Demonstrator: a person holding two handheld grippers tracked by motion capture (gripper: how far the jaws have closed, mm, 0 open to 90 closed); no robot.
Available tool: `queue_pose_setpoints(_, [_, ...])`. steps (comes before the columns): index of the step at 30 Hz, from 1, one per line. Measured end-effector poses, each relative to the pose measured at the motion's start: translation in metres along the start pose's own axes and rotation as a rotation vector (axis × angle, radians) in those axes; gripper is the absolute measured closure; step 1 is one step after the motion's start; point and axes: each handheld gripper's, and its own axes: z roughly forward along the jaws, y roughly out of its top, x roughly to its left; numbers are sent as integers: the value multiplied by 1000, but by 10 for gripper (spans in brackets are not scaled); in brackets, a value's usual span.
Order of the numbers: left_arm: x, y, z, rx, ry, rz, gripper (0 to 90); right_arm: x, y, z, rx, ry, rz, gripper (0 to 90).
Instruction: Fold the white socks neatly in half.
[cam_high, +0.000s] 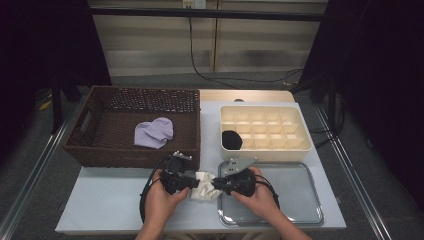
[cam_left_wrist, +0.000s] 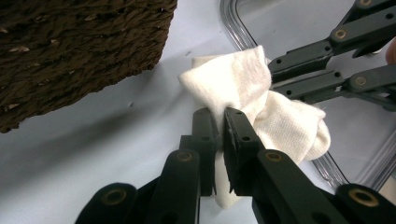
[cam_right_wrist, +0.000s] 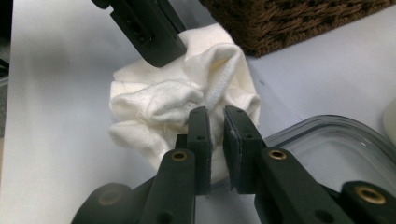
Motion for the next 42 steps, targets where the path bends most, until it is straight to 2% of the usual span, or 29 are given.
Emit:
queue_pose_setpoints(7, [0,0,2,10,20,3,851,0,8,-13,-40,-19,-4,802])
queue_pose_setpoints(10, [-1,1,2,13,30,10,851,2,14,-18,-62,-7,-13,802])
queue_pose_setpoints(15, [-2,2,1,15,30,9,851,7,17,-11,-40,5,-31,795])
queue_pose_setpoints(19, [-4,4,-1,6,16,15,848,7,11,-2,2,0,-46,797])
queue_pose_setpoints(21, [-5,5,-2,2,5,5,847,6,8,1,10,5,-37,804])
queue_pose_setpoints(24, [-4,6,-3,8,-6,14,847,5,6,3,13,7,-34,818])
queue_pose_setpoints(26, [-5,6,-4,2,-18,4,847,6,6,4,13,6,-34,822])
queue_pose_setpoints(30, [-10,9,-5,-2,-29,28,850,4,4,5,4,18,-16,824])
queue_pose_setpoints(32, [-13,10,-4,3,-33,54,861,4,4,5,1,18,-14,826])
queue_pose_setpoints(37, [-16,15,-5,-1,-44,55,882,5,5,6,-1,13,-11,827])
queue_pose_setpoints(42, [-16,16,-12,-12,-55,47,887,4,4,8,-25,36,15,827])
